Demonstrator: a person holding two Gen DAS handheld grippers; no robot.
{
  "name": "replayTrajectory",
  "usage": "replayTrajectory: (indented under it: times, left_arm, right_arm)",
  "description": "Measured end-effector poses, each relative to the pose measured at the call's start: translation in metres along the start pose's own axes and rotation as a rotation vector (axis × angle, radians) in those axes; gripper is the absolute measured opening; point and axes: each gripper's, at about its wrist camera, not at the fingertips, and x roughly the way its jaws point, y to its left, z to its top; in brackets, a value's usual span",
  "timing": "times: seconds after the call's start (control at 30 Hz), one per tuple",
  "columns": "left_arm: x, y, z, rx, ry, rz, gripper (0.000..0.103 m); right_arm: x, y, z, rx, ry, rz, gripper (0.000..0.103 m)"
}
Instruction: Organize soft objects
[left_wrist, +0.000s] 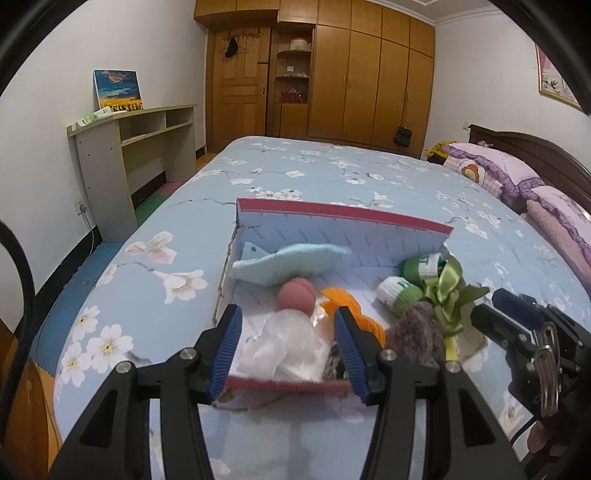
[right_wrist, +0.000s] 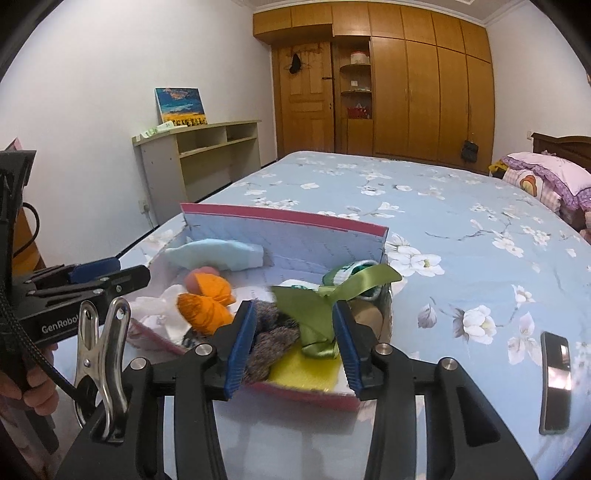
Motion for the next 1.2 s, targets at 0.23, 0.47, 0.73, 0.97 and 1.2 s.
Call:
replayTrajectory:
  times: [0.23, 0.47, 0.73, 0.97, 1.2]
  left_arm:
    - [-0.017, 0.004, -0.019, -0.018, 0.025, -0.001, 0.054]
    - [-0.027, 0.000, -0.041, -0.024, 0.055, -0.013, 0.054]
    - [-0.022, -0.007, -0.066, -0.025, 0.095, -0.022, 0.054]
    - [-0.007, -0.008, -0.081, -0.028, 0.138, -0.019, 0.054]
    - [0.001, -0.010, -0.089, -0.020, 0.149, -0.004, 0.054]
  right_arm:
    - [-0.019, 0.011, -0.009, 0.002, -0.003, 0.003, 0.044]
    - [-0.030, 0.012, -0.026, 0.022, 0.027, -0.011, 0.044]
    - [-0.029, 0.011, -0.051, 0.057, 0.072, -0.018, 0.044]
    - [-0.019, 0.008, -0.068, 0.095, 0.103, -0.036, 0.044]
    - [-0.008, 0.004, -0.081, 0.125, 0.137, -0.045, 0.044]
